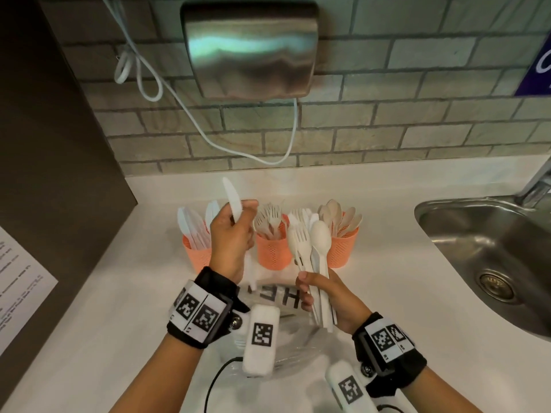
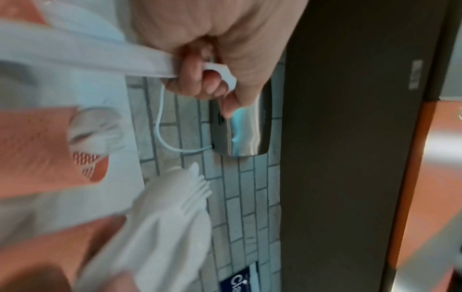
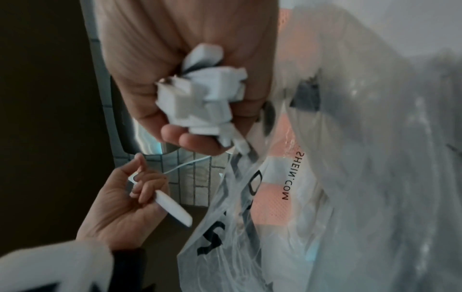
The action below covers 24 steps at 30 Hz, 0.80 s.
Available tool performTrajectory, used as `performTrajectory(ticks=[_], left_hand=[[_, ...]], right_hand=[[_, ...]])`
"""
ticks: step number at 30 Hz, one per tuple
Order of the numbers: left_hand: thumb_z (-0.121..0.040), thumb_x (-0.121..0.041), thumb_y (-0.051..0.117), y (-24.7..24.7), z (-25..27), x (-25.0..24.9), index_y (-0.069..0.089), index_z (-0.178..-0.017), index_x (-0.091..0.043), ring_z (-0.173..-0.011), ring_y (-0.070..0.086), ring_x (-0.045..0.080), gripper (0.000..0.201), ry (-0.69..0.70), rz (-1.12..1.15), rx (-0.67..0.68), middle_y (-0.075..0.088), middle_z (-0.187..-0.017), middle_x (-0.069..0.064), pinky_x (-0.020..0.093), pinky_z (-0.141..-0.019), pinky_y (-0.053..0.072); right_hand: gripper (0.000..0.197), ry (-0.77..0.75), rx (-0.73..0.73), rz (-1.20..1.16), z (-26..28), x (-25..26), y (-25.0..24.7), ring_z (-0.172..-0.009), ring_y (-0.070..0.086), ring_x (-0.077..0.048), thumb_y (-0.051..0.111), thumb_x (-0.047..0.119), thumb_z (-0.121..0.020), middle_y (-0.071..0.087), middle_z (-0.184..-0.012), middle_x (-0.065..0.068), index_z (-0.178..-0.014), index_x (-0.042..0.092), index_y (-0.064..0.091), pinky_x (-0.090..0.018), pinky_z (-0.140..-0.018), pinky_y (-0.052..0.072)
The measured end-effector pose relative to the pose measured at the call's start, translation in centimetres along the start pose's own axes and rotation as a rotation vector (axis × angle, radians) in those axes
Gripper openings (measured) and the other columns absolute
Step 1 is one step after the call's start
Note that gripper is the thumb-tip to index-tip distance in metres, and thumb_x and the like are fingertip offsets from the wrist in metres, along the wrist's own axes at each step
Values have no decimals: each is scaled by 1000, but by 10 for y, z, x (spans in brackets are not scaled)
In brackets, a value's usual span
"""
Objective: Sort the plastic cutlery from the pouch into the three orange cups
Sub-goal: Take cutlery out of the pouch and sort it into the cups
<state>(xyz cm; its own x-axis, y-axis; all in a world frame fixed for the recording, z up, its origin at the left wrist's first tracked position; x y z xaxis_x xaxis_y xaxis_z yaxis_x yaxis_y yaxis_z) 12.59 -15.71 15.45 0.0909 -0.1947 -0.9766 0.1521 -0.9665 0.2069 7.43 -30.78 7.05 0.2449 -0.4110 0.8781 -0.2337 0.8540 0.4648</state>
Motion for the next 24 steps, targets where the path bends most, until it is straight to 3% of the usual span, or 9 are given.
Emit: performTrajectory(ticks=[3,6,8,11,15,21,24], left_hand=[[-88,-10,60,8,2,0,66,-83,-14,-30,33,1,8,-41,-192,143,49,-38,-13,13,-33,25],[-85,-9,64,18,9,5,66,-90,-9,-29,37,-1,5,-71,-223,224,59,-57,-5,11,-32,25],[-83,-9,66,19,9,10,63,-86,-11,-29,34,0,5,-102,-218,228,55,-63,1,12,-31,25],[-83,-11,67,17,7,16,61,-74,-14,-28,28,0,11,-153,-220,252,47,-49,-7,12,-31,22],[-87,-9,62,19,6,14,59,-73,-9,-29,27,0,14,-142,-271,312,42,-36,-11,11,-31,22],[-95,-15,47,9,-10,5,53,-81,-15,-35,36,2,15,-140,-113,195,54,-62,-1,13,-33,25],[-93,-17,54,11,-6,8,54,-87,-13,-38,37,2,7,-130,-117,238,56,-69,1,13,-34,25]], right_hand=[[28,35,64,-13,1,-2,1,-41,43,-9,67,16,-68,50,-55,0,-85,8,47,-19,-41,39],[23,66,88,-16,2,-4,2,-40,42,-9,64,9,-70,49,-54,-1,-86,6,48,-20,-41,38],[25,78,96,-23,4,-5,2,-40,42,-9,63,6,-70,49,-54,-1,-89,6,47,-20,-40,38],[32,92,117,5,5,-5,3,-40,43,-10,66,10,-66,49,-55,-2,-90,6,45,-20,-41,39],[32,118,118,35,8,-5,1,-40,43,-10,67,13,-65,50,-56,-1,-88,7,45,-20,-41,39],[30,124,124,82,12,-6,3,-40,43,-9,67,14,-67,50,-54,-1,-87,6,46,-20,-40,39],[22,118,100,79,13,-7,5,-39,42,-9,60,8,-74,49,-53,0,-90,6,45,-19,-40,38]])
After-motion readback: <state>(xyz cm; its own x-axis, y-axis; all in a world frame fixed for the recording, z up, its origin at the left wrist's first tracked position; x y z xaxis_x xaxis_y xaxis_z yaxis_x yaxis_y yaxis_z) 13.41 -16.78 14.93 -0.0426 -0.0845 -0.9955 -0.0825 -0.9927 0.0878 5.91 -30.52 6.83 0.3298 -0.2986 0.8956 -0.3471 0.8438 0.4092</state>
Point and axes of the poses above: each hand's wrist, its own z-axis away from the middle knuckle, its own y-axis out of the palm, x = y × z, the point moved 6 cm from there along -z, towards the middle knuckle
